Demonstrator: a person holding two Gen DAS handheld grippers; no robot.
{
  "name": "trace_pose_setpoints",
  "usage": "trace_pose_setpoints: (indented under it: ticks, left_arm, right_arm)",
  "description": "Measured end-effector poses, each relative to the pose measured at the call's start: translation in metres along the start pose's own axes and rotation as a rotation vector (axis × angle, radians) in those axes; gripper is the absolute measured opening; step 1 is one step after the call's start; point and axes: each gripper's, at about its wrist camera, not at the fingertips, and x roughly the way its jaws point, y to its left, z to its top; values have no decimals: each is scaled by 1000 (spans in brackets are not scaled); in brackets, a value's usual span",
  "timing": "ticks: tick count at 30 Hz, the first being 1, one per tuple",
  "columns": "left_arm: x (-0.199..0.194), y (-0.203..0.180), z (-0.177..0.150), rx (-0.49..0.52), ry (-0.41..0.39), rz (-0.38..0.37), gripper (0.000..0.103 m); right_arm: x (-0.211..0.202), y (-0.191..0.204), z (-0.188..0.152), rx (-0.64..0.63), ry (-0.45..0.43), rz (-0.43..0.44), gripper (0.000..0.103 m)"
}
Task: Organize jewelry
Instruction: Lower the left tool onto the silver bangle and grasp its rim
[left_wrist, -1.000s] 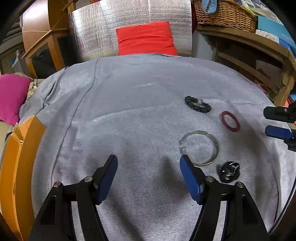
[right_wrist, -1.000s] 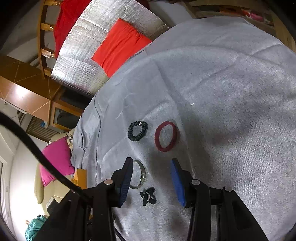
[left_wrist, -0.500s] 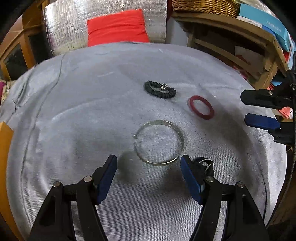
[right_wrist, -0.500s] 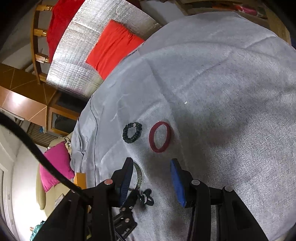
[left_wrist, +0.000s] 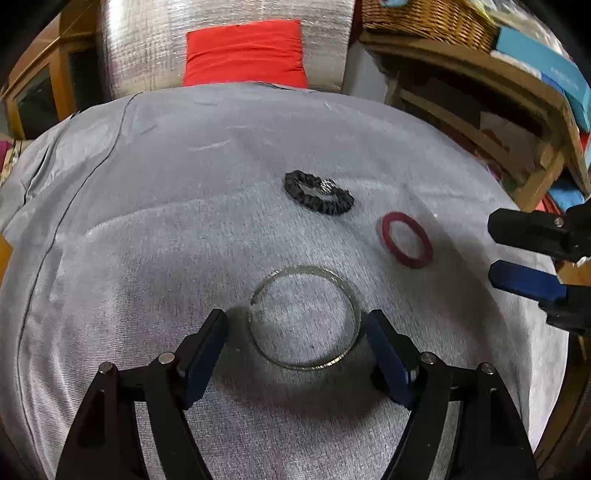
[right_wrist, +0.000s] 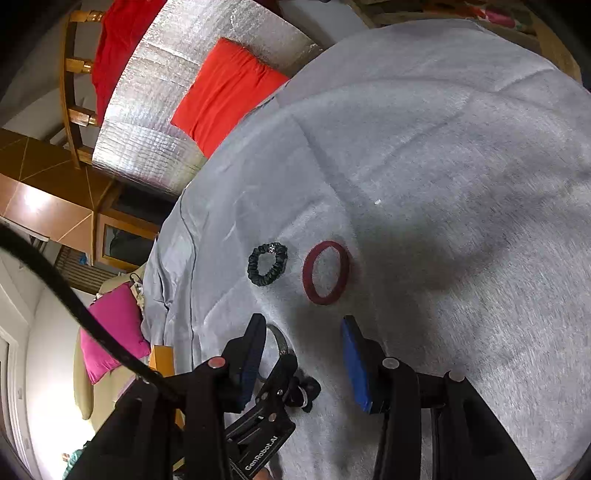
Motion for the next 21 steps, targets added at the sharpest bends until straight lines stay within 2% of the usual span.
trace_pose_setpoints:
  ticks: [2,7,12,21]
  left_arm:
    - [-1,5,2,-5,-13,7,62]
    - [-9,23,3,-44,-22,6,62]
    - [-23,34,4,-30,-56,25,62]
    - [-33,38,1,-7,-56,81,62]
  right_arm:
    - [5,6,5,-24,-11,-15,46]
    - [21,22,15,-108,-30,-34,46]
    - [30,22,20,-75,-32,-9,45]
    - [45,40,15,-99,-18,29,45]
